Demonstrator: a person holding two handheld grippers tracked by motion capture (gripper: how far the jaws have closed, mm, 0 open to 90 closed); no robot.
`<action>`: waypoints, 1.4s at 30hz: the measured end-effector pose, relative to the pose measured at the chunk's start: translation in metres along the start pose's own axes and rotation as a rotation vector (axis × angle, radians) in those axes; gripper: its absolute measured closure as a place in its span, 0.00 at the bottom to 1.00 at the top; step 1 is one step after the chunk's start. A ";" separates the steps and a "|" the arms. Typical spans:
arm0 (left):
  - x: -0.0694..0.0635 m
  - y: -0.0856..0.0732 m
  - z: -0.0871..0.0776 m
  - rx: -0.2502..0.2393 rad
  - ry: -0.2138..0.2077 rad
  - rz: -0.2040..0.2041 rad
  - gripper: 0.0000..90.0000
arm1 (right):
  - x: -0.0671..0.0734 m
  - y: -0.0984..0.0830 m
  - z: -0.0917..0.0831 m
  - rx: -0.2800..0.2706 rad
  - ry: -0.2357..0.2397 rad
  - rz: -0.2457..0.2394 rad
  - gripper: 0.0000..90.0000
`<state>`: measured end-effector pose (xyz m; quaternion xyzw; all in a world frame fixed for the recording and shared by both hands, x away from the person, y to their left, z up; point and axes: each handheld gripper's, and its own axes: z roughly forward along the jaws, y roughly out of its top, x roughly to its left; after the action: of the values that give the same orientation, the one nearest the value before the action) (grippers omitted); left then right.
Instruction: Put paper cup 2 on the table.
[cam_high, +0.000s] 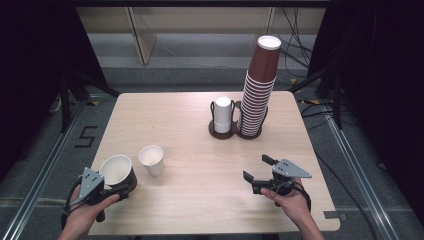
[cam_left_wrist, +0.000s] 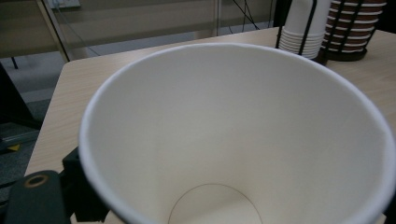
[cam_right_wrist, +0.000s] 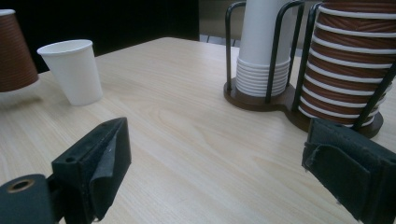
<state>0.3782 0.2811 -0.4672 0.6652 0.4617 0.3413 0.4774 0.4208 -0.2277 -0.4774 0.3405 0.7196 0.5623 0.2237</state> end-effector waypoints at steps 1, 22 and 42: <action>0.001 0.000 0.004 0.002 0.002 -0.002 0.14 | 0.000 0.000 0.000 0.000 -0.001 -0.002 0.09; 0.023 -0.008 0.046 0.018 0.056 -0.045 0.12 | 0.002 0.000 0.003 0.005 0.010 0.003 0.09; 0.022 -0.011 0.042 0.034 0.015 -0.050 0.00 | 0.005 -0.002 0.003 0.015 0.020 -0.015 0.09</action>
<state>0.4199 0.2900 -0.4907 0.6589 0.4873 0.3263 0.4710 0.4192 -0.2227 -0.4795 0.3313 0.7285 0.5585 0.2182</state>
